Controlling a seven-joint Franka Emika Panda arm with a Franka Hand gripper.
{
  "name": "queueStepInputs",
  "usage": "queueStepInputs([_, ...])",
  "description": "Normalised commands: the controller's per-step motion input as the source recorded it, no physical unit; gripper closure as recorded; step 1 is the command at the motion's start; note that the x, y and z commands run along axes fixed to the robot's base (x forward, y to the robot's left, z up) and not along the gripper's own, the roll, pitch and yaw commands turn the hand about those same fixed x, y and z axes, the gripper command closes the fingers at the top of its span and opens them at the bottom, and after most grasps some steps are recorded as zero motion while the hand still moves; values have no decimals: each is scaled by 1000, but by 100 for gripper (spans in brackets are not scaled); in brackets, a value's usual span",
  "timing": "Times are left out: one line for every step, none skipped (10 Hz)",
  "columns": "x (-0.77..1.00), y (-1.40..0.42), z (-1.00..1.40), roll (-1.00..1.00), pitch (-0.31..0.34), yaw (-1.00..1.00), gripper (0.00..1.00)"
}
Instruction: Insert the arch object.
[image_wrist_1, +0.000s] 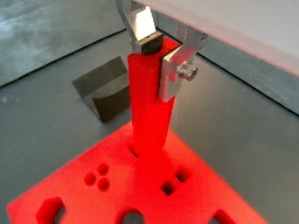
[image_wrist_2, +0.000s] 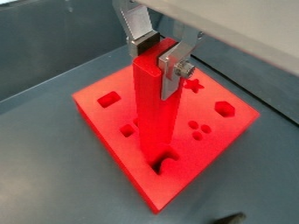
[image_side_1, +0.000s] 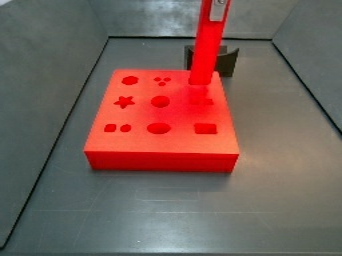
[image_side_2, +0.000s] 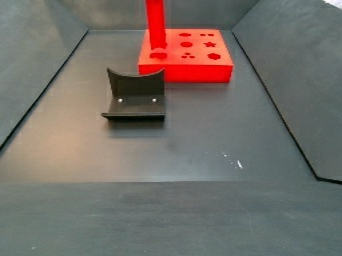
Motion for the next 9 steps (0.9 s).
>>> queueStepInputs([97,194,0,-57,0,-751,100])
queueStepInputs([0,109,0,-39,0,-466,100])
queueStepInputs([51,0,-40,-13,0,0,100])
queueStepInputs([69,0,-123,0,0,-514,100])
queueStepInputs([63,0,0,0,0,-471,100])
queueStepInputs([0,0,-17,0,0,0,100])
queueStepInputs([0,100,-163,-50,-23,146,100])
queueStepInputs([0,169,-191,-119,-34,254,100])
queueStepInputs([0,191,-126,-153,-31,323,100])
